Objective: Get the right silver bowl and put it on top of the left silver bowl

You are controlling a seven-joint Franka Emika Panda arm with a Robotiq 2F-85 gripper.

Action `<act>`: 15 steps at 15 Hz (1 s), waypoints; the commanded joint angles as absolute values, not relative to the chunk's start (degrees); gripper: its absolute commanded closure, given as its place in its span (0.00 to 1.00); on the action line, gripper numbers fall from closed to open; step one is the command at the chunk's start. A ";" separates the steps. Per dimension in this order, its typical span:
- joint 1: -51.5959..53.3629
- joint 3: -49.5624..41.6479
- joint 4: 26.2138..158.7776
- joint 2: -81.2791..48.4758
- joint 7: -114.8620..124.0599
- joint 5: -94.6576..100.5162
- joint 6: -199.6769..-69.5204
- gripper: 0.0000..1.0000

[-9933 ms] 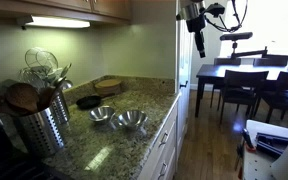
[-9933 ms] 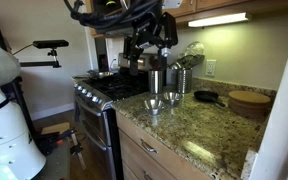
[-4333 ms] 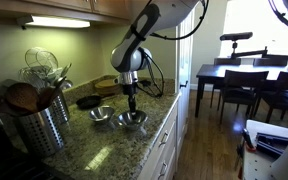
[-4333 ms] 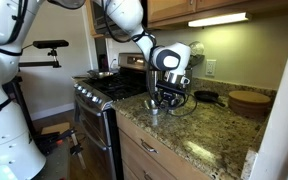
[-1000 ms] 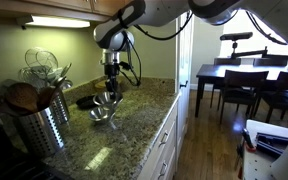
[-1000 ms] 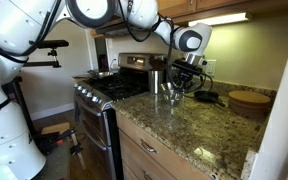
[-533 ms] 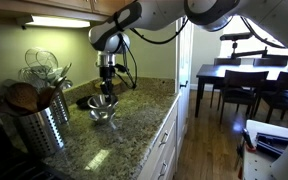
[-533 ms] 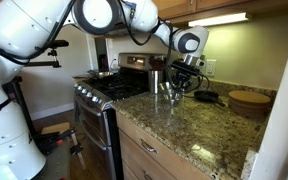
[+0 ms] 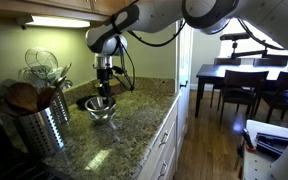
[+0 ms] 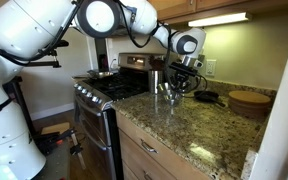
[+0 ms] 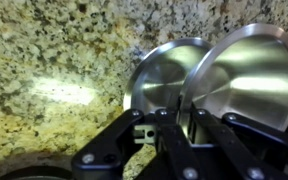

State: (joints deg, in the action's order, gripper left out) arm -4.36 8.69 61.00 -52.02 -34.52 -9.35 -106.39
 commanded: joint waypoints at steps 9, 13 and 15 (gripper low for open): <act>-1.90 7.60 58.80 -53.31 -32.87 -4.65 -106.26 0.98; -1.58 7.02 57.66 -54.49 -32.77 -3.15 -106.39 0.98; -1.67 6.78 57.18 -54.81 -32.66 -2.71 -106.30 0.98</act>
